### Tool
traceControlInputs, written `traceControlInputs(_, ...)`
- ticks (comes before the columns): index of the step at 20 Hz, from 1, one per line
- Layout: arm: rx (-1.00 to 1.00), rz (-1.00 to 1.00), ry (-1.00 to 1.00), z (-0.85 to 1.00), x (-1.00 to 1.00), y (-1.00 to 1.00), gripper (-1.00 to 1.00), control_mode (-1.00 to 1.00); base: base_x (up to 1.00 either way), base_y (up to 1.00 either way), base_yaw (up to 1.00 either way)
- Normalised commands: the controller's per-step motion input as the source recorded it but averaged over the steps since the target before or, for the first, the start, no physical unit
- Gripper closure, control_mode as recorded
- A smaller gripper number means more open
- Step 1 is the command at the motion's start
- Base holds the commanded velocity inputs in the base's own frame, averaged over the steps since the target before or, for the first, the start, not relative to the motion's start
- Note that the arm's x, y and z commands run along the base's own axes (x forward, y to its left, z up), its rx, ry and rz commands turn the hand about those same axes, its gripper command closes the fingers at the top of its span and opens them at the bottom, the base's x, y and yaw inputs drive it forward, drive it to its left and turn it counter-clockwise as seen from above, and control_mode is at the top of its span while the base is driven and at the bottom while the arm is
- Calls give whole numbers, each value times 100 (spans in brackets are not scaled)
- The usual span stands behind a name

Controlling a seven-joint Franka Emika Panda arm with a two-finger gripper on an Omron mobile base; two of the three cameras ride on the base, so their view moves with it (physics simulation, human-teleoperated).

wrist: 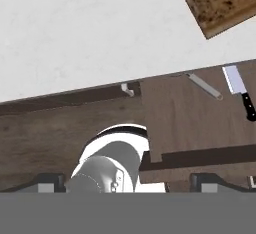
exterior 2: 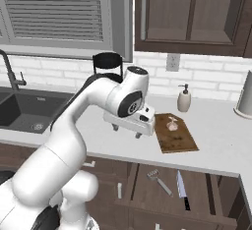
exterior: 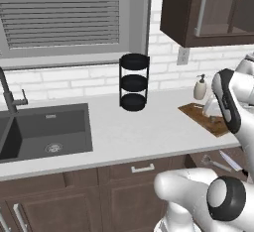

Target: Place the appropriate cutting tool for cutting the garlic skin on the cutting board.

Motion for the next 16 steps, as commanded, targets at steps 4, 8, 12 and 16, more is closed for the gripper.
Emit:
traceControlInputs(4,-2,6,4,-41,5,-97,-100,-100,0,0,0)
traceControlInputs(8,0,0,19,-38,-49,-100,-100,-100,0,0,0)
traceControlInputs(12,3,0,28,-62,-48,-79,-100,-100,0,0,0)
traceControlInputs(16,0,4,10,-78,-17,-69,-100,-100,0,0,0)
